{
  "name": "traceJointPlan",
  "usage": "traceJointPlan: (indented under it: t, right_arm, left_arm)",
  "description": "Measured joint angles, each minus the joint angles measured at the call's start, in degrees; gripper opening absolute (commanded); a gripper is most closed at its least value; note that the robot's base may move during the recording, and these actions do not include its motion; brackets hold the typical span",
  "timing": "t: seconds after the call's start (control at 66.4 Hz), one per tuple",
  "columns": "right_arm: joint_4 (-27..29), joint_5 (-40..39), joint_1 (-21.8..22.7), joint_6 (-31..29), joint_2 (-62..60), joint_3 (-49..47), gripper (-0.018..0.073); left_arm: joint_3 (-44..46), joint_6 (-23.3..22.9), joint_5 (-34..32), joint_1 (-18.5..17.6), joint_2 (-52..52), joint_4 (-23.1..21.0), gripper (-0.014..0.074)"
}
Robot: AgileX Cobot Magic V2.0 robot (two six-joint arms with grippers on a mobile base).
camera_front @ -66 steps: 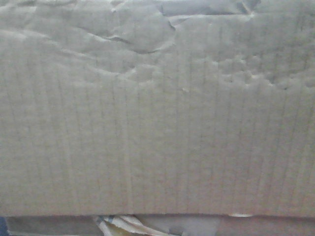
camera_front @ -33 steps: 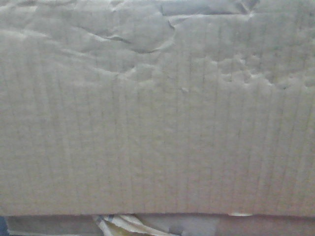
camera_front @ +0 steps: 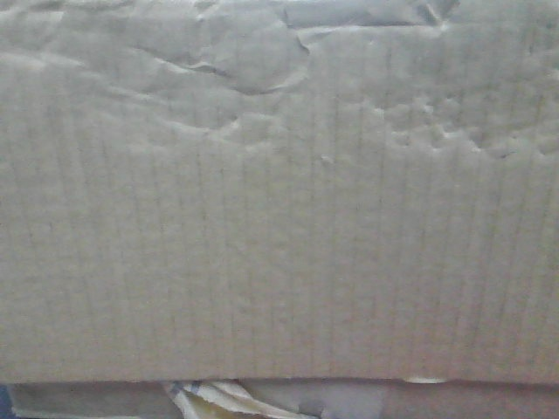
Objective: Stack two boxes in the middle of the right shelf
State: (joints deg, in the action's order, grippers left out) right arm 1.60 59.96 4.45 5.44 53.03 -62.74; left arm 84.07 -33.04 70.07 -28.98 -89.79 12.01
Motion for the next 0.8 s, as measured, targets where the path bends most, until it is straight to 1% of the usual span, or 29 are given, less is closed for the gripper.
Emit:
traceJointPlan:
  t: [0.09, 0.166, 0.241, 0.346, 0.452, 0.588, 0.723, 0.768, 0.798]
  right_arm:
    - [-0.2, 3.9, -0.8, 2.0, 2.8, -4.5, -0.0137]
    - [-0.8, 6.3, -2.8, 4.8, 5.3, -7.6, -0.0138]
    - [-2.9, 7.8, -5.5, 7.4, 7.8, -9.6, -0.0138]
    - [-6.5, 9.6, -11.5, 12.1, 11.1, -12.8, -0.0139]
    - [-9.5, 9.9, -16.6, 15.3, 14.5, -15.7, -0.0139]
    - [-10.8, 10.0, -22.0, 18.5, 18.4, -18.6, -0.0139]
    - [-10.7, 10.1, -24.7, 19.2, 21.0, -19.4, -0.0135]
    - [-10.6, 10.1, -24.9, 19.2, 21.8, -19.4, -0.0115]
    - [-10.6, 10.1, -24.9, 19.2, 22.3, -19.4, -0.0075]
  left_arm:
    - [0.0, 0.0, 0.0, 0.0, 0.0, 0.0, 0.0349]
    - [0.0, 0.0, 0.0, 0.0, 0.0, 0.0, 0.0349]
    - [0.0, 0.0, 0.0, 0.0, 0.0, 0.0, 0.0349]
    - [0.0, 0.0, 0.0, 0.0, 0.0, 0.0, 0.0349]
    - [0.0, 0.0, 0.0, 0.0, 0.0, 0.0, 0.0349]
    - [0.0, 0.0, 0.0, 0.0, 0.0, 0.0, 0.0349]
    - [0.0, 0.0, 0.0, 0.0, 0.0, 0.0, 0.0349]
    - [0.0, 0.0, 0.0, 0.0, 0.0, 0.0, 0.0349]
    - [0.0, 0.0, 0.0, 0.0, 0.0, 0.0, 0.0349]
